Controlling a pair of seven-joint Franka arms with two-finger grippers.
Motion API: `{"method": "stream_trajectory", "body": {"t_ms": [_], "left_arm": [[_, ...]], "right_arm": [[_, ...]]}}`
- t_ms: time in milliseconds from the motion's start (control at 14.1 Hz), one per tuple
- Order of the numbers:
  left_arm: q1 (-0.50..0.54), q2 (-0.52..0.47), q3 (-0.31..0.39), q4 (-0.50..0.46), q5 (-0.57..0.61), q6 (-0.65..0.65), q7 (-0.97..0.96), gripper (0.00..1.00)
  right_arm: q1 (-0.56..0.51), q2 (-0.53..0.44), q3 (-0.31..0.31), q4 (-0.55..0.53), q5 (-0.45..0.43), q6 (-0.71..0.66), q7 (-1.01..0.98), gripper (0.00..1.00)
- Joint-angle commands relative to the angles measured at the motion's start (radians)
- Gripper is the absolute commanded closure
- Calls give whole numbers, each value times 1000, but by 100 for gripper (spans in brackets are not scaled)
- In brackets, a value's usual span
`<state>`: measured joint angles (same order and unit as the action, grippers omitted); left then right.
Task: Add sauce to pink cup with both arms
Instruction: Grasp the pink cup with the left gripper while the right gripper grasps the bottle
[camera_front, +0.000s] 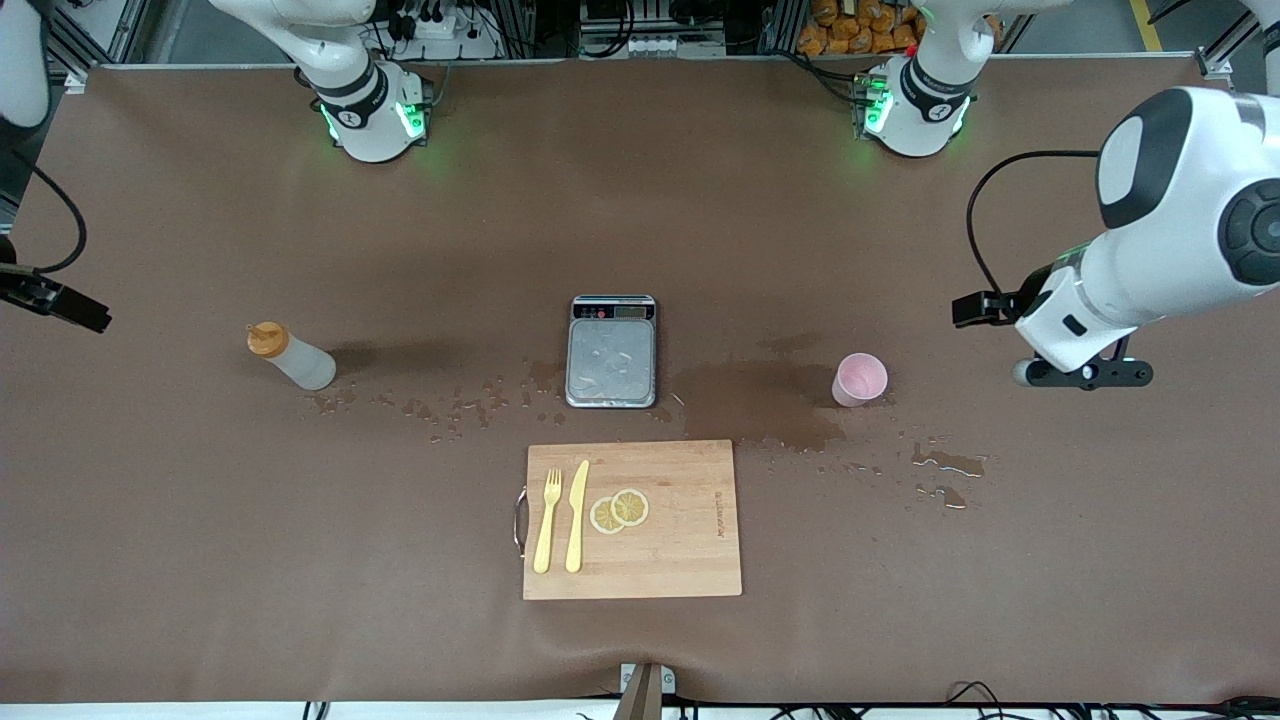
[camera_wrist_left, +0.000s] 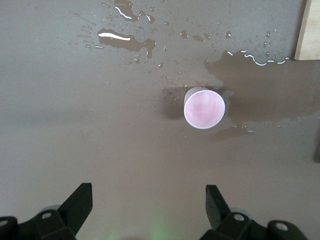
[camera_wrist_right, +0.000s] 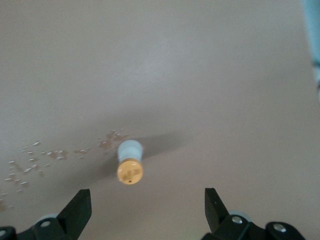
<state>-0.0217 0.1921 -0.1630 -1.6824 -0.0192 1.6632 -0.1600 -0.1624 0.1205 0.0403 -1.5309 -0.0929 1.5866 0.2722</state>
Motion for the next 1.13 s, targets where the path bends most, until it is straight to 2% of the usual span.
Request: {"method": "stream_trajectory", "body": {"t_ms": [0, 567, 851, 1064], "left_arm": [[-9, 30, -1, -13, -11, 47, -9, 0], [-69, 125, -1, -29, -11, 136, -27, 0], [-76, 107, -1, -155, -11, 280, -33, 0], [-75, 99, -1, -241, -11, 380, -35, 0]], "right_arm": [[-90, 17, 12, 18, 128, 1, 22, 0], [-239, 137, 12, 18, 295, -46, 68, 0], [-331, 223, 12, 18, 401, -74, 68, 0], [-379, 284, 12, 22, 424, -80, 70, 0]]}}
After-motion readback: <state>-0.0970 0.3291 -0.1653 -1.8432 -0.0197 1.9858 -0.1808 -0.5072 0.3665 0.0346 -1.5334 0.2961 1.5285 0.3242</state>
